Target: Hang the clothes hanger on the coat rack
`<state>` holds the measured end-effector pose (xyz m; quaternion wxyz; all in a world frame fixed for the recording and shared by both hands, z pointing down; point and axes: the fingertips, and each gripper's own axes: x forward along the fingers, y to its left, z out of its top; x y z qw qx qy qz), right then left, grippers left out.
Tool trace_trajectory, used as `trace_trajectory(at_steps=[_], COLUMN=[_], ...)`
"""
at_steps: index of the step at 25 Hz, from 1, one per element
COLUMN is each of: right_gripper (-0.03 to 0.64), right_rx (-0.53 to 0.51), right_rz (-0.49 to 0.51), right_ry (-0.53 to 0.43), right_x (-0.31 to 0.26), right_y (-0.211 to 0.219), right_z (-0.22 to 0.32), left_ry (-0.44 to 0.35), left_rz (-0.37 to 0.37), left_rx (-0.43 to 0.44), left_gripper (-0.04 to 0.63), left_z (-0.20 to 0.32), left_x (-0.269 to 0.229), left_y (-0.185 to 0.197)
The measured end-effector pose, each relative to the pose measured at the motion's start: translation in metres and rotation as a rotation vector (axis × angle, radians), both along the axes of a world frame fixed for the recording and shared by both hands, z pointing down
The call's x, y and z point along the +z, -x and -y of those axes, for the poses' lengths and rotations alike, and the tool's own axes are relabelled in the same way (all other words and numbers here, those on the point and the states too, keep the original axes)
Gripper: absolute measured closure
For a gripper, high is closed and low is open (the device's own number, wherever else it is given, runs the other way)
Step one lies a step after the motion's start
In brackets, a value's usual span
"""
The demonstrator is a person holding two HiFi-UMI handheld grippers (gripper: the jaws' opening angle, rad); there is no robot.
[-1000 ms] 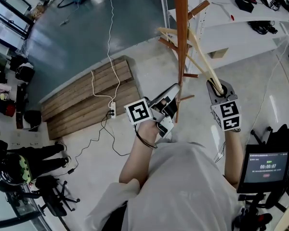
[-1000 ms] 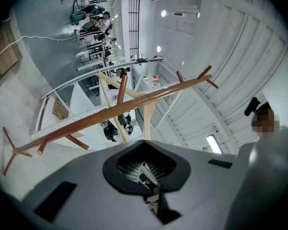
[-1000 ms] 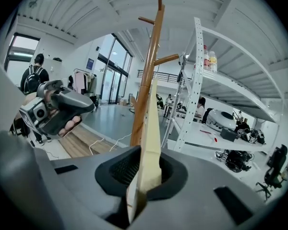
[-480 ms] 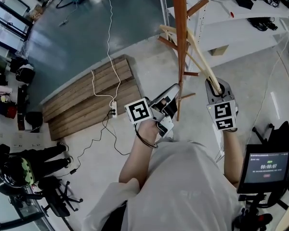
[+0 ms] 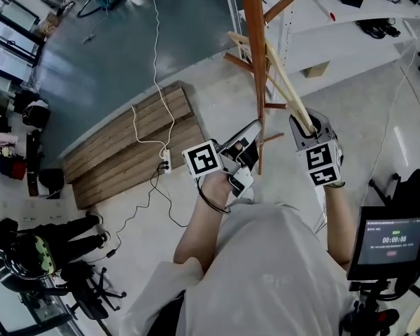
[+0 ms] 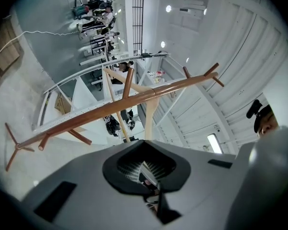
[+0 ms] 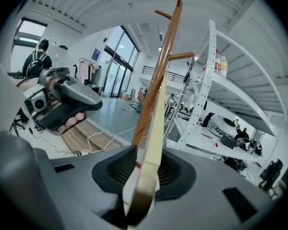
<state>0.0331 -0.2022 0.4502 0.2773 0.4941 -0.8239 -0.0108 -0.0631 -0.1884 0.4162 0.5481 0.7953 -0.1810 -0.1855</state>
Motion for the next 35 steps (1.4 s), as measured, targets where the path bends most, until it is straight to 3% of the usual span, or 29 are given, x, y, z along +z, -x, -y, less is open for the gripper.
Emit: trace_trajectory(at_steps=[3, 9, 11, 15, 20, 30, 35], right_gripper=[0.48, 0.471, 0.422, 0.422, 0.422, 0.422, 0.423], right_rx=[-0.029, -0.07, -0.095, -0.115, -0.141, -0.041, 0.042], right_rz=[0.069, 0.171, 0.209, 0.28, 0.445, 0.789, 0.879], right_ry=[0.021, 0.071, 0.085, 0.091, 0.088, -0.028, -0.072], right_x=[-0.002, -0.01, -0.015, -0.029, -0.05, -0.108, -0.122], right_y=[0.004, 0.006, 0.008, 0.005, -0.001, -0.05, -0.08], right_z=[-0.001, -0.004, -0.006, -0.008, -0.014, -0.025, -0.04], left_ry=[0.005, 0.003, 0.001, 0.005, 0.005, -0.061, -0.138], left_rz=[-0.003, -0.005, -0.005, -0.008, -0.009, 0.017, 0.031], left_rx=[0.014, 0.038, 0.044, 0.055, 0.066, 0.13, 0.205], left_gripper=[0.589, 0.589, 0.589, 0.589, 0.589, 0.589, 0.589], left_z=[0.001, 0.005, 0.006, 0.006, 0.008, 0.004, -0.007], left_x=[0.002, 0.001, 0.001, 0.002, 0.004, -0.013, -0.03], left_y=[-0.004, -0.012, -0.014, -0.019, -0.024, -0.048, -0.071])
